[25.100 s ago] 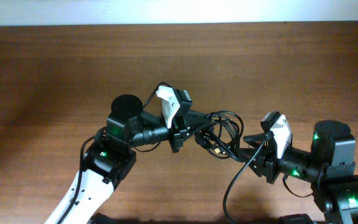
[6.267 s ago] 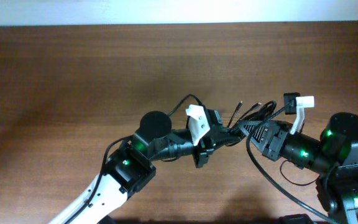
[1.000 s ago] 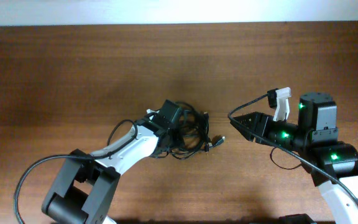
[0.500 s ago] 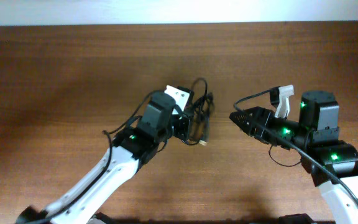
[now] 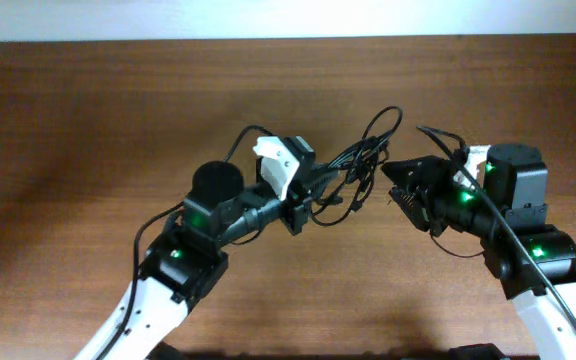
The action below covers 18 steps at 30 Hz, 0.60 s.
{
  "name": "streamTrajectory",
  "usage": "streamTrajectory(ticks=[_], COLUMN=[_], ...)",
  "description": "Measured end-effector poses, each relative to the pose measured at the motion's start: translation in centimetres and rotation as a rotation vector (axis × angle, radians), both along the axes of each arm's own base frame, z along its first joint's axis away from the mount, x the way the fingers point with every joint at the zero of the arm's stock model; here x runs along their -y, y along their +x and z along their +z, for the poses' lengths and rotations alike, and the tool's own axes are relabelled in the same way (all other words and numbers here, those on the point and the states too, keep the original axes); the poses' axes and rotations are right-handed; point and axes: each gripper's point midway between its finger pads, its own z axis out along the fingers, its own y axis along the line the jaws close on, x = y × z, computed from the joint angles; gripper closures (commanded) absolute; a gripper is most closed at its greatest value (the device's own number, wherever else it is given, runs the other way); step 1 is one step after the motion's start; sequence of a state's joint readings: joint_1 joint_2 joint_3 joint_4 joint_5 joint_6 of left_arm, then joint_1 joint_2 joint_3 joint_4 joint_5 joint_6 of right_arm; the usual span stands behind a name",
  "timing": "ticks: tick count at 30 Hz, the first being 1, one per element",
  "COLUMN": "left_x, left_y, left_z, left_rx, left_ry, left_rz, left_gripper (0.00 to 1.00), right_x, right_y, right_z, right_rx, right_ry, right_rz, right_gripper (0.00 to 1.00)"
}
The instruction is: Untangle cables
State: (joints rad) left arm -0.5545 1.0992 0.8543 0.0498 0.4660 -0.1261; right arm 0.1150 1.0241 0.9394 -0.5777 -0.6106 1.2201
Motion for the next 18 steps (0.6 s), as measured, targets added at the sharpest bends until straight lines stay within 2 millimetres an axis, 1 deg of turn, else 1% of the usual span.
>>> streamTrajectory(ticks=[1, 2, 3, 4, 6, 8, 10, 12, 15, 16, 17, 18], left_x=[0.0, 0.2, 0.2, 0.4, 0.5, 0.3, 0.1, 0.1, 0.6, 0.6, 0.7, 0.7], left_y=[-0.4, -1.1, -1.4, -1.9, -2.1, -2.2, -2.1, -2.1, -2.7, -2.8, -2.9, -2.9], left_z=[0.5, 0.9, 1.0, 0.6, 0.5, -0.7, -1.2, -1.2, -0.4, -0.4, -0.3, -0.3], left_rx=[0.010, 0.017, 0.016, -0.004, -0.004, -0.023, -0.032, -0.030, -0.008, -0.009, -0.006, -0.004], left_ry=[-0.008, -0.020, -0.023, -0.017, -0.012, 0.030, 0.051, 0.052, 0.027, 0.025, 0.022, 0.020], left_rz=[-0.010, -0.047, -0.062, -0.087, -0.103, -0.098, -0.088, -0.090, -0.137, -0.143, -0.148, -0.151], left_gripper=[1.00, 1.00, 1.00, 1.00, 1.00, 1.00, 1.00, 1.00, 1.00, 1.00, 1.00, 1.00], right_x=[0.1, 0.1, 0.2, 0.2, 0.1, 0.1, 0.1, 0.1, 0.1, 0.0, -0.2, -0.4], right_y=[0.2, 0.4, 0.7, 1.0, 1.2, 1.2, 1.4, 1.5, 1.6, 1.6, 1.6, 1.6], right_z=[0.2, 0.3, 0.6, 1.0, 1.3, 1.4, 1.6, 1.8, 2.0, 2.1, 2.5, 2.8], right_rx=[0.003, 0.003, 0.013, 0.024, 0.022, 0.013, 0.024, 0.031, 0.043, 0.046, 0.058, 0.067], right_ry=[0.007, 0.015, 0.021, 0.033, 0.052, 0.067, 0.071, 0.073, 0.076, 0.078, 0.094, 0.101], right_rz=[-0.012, -0.028, -0.036, -0.046, -0.059, -0.071, -0.071, -0.072, -0.072, -0.069, -0.054, -0.039], right_gripper=[0.46, 0.46, 0.46, 0.46, 0.46, 0.46, 0.46, 0.46, 0.47, 0.54, 0.67, 0.73])
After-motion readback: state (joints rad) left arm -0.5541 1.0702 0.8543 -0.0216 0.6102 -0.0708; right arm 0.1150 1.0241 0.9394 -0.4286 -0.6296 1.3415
